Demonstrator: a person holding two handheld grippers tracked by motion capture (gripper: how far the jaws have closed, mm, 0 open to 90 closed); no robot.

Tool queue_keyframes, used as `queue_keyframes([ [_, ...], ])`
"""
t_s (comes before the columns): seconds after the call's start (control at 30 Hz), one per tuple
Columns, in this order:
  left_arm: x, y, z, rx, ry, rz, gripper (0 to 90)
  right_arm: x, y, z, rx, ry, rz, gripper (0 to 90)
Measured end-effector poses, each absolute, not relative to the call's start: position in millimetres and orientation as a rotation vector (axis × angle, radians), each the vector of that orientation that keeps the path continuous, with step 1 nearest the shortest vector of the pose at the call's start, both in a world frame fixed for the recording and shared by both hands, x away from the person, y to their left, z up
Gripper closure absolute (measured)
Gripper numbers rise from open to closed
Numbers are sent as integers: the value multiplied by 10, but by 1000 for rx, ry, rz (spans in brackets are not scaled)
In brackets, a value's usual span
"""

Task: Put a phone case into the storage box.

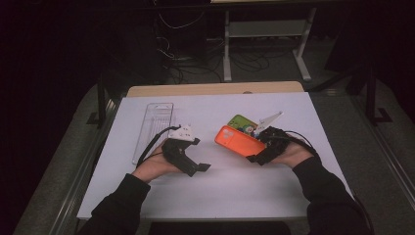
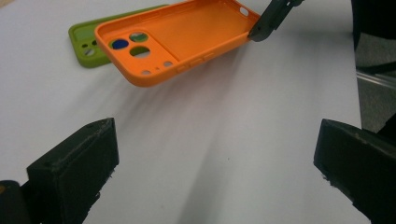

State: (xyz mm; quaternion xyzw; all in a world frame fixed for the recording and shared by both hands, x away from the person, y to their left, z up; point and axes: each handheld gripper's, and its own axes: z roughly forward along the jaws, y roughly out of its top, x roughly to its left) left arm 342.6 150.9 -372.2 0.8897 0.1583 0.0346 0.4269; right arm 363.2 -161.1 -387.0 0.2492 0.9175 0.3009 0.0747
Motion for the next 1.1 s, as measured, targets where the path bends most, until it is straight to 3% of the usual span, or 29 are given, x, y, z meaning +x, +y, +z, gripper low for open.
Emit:
queue_keyframes([
  [0.4,3629,1467,-3560,2234,282,80,0,3651,-1621,-3693,492,2830,944,154],
  [1.1,3660,1341,-3640,2314,114,30,0,3639,-1129,-3585,207,2940,914,154],
])
